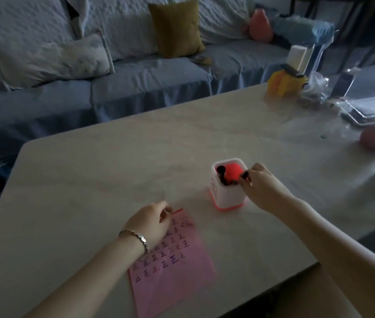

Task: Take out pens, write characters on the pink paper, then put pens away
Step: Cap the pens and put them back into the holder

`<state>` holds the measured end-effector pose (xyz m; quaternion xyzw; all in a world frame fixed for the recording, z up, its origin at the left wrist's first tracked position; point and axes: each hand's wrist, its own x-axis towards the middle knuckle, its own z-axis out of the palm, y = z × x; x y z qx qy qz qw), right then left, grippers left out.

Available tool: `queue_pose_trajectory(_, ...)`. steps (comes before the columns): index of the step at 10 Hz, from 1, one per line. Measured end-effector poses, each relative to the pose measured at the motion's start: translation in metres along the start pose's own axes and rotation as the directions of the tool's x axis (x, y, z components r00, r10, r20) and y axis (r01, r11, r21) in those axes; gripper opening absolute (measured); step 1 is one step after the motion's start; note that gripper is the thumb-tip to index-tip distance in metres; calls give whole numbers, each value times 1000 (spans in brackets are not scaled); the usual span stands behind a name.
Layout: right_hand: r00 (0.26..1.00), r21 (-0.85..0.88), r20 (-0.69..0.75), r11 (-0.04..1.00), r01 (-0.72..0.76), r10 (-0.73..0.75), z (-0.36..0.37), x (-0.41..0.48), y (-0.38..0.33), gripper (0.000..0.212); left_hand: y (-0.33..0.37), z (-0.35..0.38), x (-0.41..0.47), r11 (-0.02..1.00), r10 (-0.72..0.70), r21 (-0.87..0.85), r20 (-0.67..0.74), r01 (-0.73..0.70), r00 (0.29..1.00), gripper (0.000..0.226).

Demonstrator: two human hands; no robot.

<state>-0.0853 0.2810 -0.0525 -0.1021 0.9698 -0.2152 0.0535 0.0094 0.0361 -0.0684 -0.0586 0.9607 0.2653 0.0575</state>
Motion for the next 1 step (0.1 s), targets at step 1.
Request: queue_pose_trajectory(1,999,-105,24,994,-35,38,-4,-8,-2,29,-2,-4,-2,998,-56,20,57,55,997,18)
